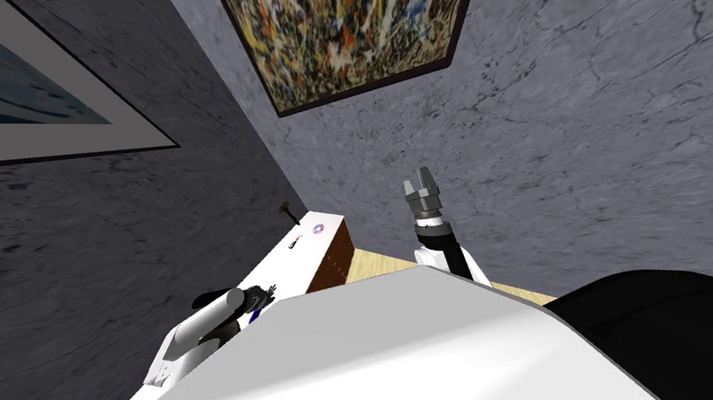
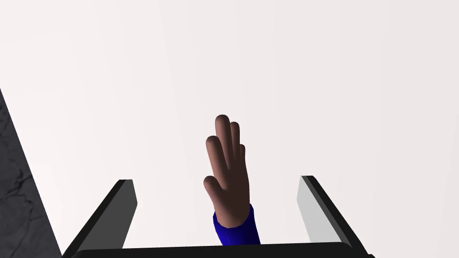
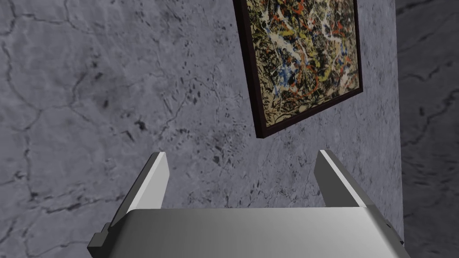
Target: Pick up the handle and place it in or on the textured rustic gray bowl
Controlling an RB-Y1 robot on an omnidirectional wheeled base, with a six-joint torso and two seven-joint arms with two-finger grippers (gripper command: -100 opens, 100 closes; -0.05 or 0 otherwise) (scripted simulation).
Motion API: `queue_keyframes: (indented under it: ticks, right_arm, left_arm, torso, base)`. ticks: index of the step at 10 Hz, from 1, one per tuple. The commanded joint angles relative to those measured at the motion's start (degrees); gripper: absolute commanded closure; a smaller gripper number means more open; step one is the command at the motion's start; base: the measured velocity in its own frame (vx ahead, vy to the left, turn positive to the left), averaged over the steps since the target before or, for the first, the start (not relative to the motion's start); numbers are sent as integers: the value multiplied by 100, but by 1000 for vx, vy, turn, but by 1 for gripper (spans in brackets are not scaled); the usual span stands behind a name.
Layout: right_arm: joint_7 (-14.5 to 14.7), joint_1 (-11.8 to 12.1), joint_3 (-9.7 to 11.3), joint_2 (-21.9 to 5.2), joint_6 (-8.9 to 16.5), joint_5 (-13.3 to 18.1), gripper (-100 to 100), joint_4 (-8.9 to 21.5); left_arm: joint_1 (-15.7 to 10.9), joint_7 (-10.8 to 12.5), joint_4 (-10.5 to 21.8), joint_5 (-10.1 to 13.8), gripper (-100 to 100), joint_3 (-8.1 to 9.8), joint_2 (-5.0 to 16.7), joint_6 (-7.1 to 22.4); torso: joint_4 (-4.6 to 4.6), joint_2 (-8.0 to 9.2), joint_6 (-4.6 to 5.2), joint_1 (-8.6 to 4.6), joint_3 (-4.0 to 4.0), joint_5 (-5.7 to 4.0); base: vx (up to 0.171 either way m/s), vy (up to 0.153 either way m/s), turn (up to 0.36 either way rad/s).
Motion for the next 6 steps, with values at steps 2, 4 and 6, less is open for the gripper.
queue_keyframes:
  ticks: [2,4,6]
  right_arm:
    - [0,0,0,0,0,0,0,0]
    - [0,0,0,0,0,0,0,0]
    - [0,1,0,0,0,0,0,0]
  left_arm:
    - [-80,200,358,167,-100,123,95,292]
    - [-136,344,622,282,-100,197,170,469]
    - [-143,303,573,240,0,169,154,409]
  torso:
    - [0,0,0,-2,0,0]
    - [-1,-4,-1,-3,-2,0]
    - [-2,-9,-3,-9,-5,-1]
  base:
    - [-39,42,-138]
    - [-32,42,-103]
    - [-8,12,-13]
